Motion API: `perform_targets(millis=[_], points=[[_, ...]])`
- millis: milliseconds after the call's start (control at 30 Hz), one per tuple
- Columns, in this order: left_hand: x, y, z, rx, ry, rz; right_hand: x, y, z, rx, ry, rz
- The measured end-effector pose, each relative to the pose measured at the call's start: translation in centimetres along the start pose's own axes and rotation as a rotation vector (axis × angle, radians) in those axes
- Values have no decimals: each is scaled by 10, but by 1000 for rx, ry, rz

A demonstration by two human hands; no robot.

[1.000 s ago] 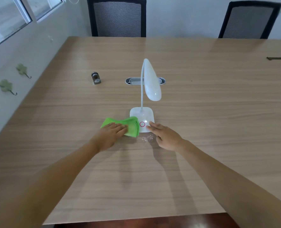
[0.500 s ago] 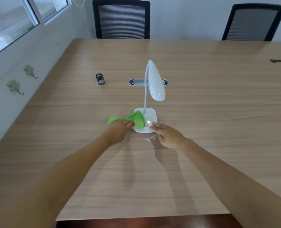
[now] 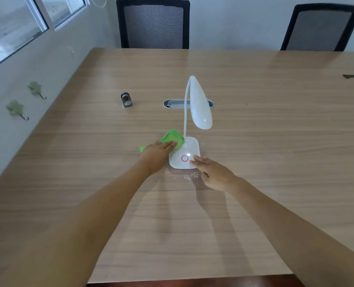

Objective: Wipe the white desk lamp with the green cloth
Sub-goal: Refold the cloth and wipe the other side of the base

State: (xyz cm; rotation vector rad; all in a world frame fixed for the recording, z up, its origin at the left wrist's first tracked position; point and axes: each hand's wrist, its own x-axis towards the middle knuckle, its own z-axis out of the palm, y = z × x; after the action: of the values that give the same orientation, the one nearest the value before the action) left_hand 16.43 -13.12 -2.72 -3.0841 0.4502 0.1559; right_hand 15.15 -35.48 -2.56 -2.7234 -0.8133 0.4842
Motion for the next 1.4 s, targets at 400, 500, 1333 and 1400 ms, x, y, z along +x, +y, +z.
perform_targets(millis=[400,500,1333,1400], points=[[-9,-5,12,10,138,87,-2,-3,-2,30,-14,10],[-19,-8,17,-2,85,54,-2,-3,-2,36,-9,10],[-157,-97,-51,-907,-137,-394,42,-142,19,1076,-172,52],[-170,-102,-49,-916,-133,-450,42,-151,20,1115,-191,77]])
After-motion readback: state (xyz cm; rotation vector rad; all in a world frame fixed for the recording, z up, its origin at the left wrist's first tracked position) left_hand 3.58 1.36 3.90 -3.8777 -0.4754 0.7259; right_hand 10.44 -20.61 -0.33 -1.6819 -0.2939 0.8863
